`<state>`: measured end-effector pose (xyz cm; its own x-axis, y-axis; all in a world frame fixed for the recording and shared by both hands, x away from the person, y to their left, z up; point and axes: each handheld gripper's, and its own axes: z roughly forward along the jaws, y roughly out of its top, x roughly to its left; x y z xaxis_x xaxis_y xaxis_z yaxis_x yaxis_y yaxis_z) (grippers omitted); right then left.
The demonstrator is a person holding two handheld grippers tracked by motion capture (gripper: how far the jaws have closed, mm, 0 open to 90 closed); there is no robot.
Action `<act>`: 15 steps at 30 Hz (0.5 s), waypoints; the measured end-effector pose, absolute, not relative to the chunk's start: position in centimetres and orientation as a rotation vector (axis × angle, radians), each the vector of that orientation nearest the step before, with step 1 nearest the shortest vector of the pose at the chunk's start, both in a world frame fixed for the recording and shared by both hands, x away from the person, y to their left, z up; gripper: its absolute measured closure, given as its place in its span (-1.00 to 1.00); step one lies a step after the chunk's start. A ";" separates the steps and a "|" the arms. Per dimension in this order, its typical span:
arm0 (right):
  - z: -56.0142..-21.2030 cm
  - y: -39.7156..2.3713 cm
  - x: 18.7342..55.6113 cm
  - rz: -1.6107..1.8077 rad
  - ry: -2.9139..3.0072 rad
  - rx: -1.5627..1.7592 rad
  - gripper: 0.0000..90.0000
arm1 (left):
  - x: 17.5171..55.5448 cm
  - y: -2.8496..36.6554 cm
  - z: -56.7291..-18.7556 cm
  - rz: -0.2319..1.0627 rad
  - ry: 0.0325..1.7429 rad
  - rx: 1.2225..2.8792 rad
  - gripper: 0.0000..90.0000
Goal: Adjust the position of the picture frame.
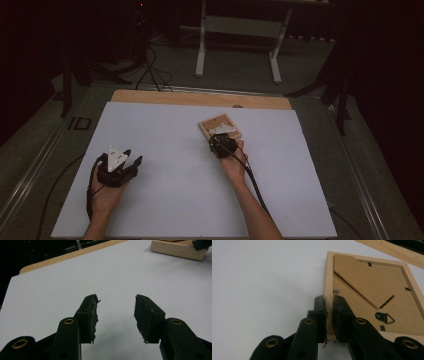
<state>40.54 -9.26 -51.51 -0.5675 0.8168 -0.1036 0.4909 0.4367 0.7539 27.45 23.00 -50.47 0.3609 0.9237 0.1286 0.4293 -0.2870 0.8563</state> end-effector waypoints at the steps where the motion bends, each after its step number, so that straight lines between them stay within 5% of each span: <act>1: -51.5 -9.3 40.4 0.957 2.238 1.098 0.82 | 27.5 23.0 -50.5 0.832 1.180 1.872 0.17; 15: -51.4 -9.5 38.6 0.968 2.312 0.993 0.82 | 27.5 22.9 -50.5 0.829 1.180 1.878 0.17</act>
